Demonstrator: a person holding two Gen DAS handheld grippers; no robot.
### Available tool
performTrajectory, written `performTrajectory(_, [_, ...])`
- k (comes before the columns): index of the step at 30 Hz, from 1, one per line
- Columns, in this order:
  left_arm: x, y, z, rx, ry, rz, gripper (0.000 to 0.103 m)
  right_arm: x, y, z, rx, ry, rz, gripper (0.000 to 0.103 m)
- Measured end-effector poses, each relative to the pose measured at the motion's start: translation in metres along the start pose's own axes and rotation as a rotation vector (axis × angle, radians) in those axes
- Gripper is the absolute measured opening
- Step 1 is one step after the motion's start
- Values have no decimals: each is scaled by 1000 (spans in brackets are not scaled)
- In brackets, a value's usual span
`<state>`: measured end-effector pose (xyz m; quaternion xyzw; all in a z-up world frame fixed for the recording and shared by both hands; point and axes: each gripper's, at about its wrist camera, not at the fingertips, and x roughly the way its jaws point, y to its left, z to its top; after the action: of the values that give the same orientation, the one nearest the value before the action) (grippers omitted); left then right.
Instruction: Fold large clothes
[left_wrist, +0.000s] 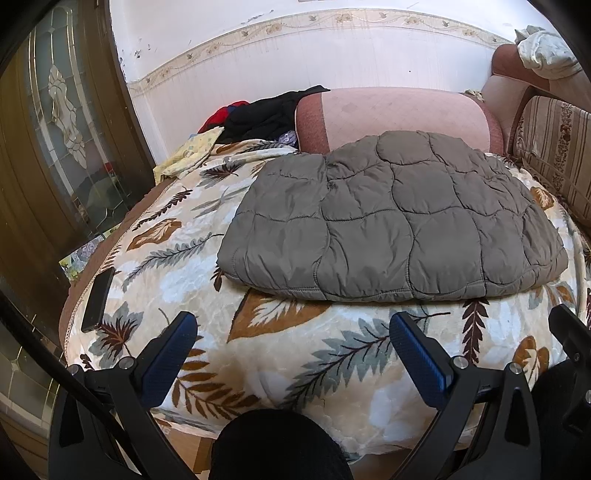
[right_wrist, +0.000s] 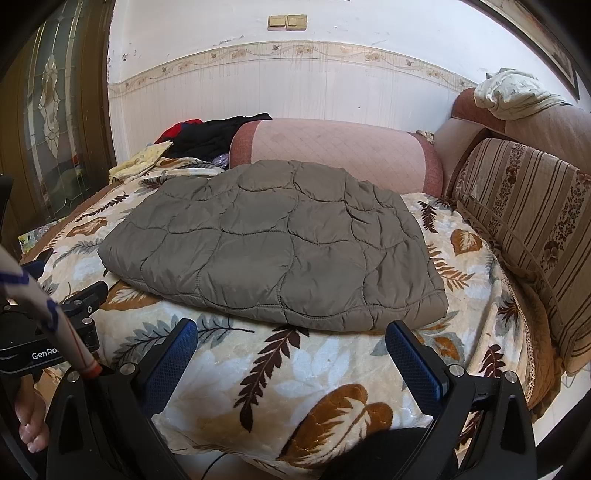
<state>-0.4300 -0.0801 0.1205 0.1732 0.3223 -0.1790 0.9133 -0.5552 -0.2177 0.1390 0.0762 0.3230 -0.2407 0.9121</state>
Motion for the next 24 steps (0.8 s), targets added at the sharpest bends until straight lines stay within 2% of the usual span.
performTrajectory(18, [2,0,5,-2,-9,1,103,8,-1,2,-5,2,-3,103])
performTrajectory(24, [-16,3,38,-19,-99,7,103,3,-12,27,12,-59,-18,103])
